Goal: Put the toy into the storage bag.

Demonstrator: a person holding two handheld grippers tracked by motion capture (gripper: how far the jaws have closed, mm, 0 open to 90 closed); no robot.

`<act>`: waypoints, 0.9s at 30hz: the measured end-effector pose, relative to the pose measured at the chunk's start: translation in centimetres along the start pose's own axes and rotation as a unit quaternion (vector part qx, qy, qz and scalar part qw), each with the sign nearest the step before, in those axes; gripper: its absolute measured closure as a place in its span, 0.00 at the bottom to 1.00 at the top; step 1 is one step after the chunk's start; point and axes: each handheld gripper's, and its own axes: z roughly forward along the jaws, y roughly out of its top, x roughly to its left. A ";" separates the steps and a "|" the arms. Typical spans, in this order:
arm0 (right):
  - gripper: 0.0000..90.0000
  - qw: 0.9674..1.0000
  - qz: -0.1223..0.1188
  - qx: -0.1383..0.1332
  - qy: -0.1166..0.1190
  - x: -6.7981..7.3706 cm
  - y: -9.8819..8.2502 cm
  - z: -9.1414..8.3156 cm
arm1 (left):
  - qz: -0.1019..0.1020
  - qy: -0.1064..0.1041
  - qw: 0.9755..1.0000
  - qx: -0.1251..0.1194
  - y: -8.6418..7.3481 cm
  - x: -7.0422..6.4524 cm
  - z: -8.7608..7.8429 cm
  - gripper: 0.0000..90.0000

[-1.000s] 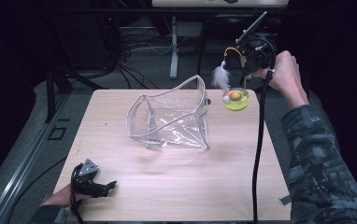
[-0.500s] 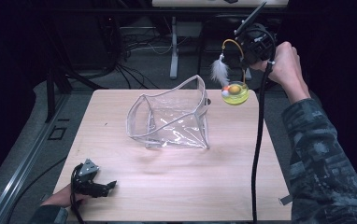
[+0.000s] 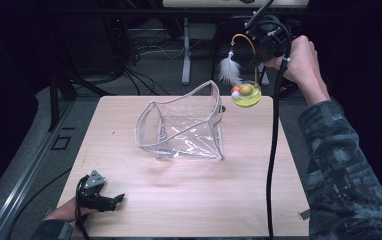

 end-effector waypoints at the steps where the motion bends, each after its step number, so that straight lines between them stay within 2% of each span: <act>1: 0.98 1.000 0.001 -0.002 0.001 0.1 0.1 0.0 | 0.000 0.000 1.000 0.000 0.0 0.0 0.0 0.00; 4: 0.98 1.000 -0.008 -0.001 0.000 0.3 0.4 -0.1 | 0.000 -0.001 1.000 0.000 0.0 0.0 0.0 0.00; 15: 0.98 1.000 -0.017 -0.013 0.010 1.1 1.6 -0.4 | 0.000 0.000 1.000 0.000 0.0 0.0 0.0 0.00; 20: 0.98 0.999 -0.029 -0.020 0.012 1.9 2.4 -0.7 | 0.000 0.000 1.000 0.000 0.0 0.0 0.0 0.00; 27: 0.98 0.999 -0.035 -0.029 0.017 2.7 3.1 -1.0 | 0.000 -0.001 1.000 0.000 0.0 0.0 0.0 0.00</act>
